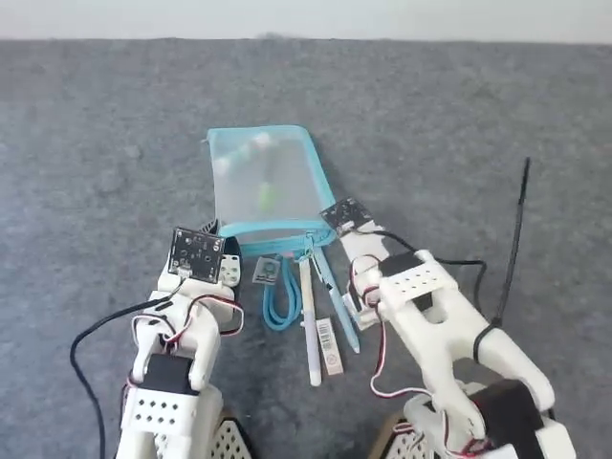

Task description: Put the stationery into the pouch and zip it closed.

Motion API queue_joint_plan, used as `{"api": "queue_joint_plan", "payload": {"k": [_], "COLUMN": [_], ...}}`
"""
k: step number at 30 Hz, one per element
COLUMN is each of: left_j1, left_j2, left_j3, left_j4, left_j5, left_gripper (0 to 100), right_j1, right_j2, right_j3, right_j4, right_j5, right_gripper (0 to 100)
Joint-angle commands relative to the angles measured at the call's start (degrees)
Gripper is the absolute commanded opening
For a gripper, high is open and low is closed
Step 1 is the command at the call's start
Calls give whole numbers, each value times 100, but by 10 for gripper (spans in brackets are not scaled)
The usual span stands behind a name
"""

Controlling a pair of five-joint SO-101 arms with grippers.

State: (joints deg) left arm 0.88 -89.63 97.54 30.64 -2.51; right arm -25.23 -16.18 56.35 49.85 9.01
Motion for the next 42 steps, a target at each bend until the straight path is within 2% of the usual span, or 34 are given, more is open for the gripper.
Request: {"api": "queue_joint_plan", "payload": {"k": [1, 7, 12, 17, 33, 39, 42], "left_j1": [0, 0, 9, 9, 0, 0, 0], "left_j2": [-70, -70, -70, -70, -62, -62, -62], "left_j3": [-75, -75, -75, -75, -75, -75, -75], "left_j4": [-105, -105, -105, -105, -105, -97, -97], "left_j5": [-88, -88, -88, -88, -88, -88, -88], "left_gripper": [13, 13, 13, 13, 13, 13, 13], "right_j1": [101, -154, -866, -1437, -1262, -1244, -1112], "right_j2": [-48, -716, -1393, -1341, 163, 242, 163], "right_j3": [-281, -624, -554, -308, -88, -114, -114], "right_j4": [-4, 435, 558, 444, -479, -505, -479], "right_j5": [-123, -132, -141, -141, -132, -132, -132], "right_gripper": [238, 241, 241, 241, 238, 237, 184]}}
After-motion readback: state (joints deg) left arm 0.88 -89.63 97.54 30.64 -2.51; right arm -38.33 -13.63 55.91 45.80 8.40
